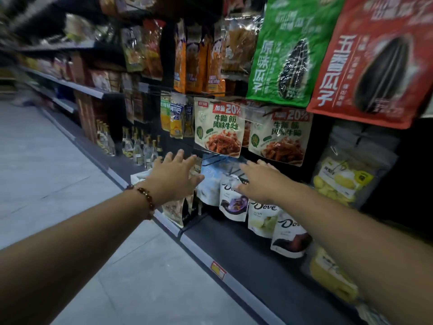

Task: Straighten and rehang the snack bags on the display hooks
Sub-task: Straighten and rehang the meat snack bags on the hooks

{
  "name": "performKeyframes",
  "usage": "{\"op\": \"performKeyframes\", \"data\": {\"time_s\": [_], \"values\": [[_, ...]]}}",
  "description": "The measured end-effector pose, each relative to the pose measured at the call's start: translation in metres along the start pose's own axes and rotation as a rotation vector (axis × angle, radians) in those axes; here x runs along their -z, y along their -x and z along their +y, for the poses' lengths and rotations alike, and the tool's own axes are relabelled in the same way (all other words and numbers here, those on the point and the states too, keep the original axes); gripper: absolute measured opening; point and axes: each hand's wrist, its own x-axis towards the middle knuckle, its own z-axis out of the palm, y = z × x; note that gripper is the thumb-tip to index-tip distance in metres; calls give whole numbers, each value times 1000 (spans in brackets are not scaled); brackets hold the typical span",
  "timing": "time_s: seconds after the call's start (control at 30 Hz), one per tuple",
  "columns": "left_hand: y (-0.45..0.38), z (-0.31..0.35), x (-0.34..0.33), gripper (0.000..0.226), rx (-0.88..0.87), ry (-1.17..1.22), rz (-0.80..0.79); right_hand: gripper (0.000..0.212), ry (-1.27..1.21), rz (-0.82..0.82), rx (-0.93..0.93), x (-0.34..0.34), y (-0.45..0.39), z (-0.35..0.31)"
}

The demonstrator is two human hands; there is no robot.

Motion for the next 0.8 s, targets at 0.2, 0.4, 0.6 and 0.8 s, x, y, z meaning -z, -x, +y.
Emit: {"op": "performKeyframes", "data": {"time_s": [0.2, 0.4, 0.6, 0.8], "values": [[15, -2, -8, 72, 26, 42, 19, 75, -175, 40, 109, -14, 15, -8], [-48, -26, -69, 77, 36, 50, 36, 71, -186, 13, 121, -50, -56, 3], [-121, -52, -15, 70, 8, -42, -38, 74, -306, -100, 156, 14, -104, 10], [-149, -48, 138, 76, -60, 22, -156, 75, -362, -177, 61, 158, -99, -24]]}}
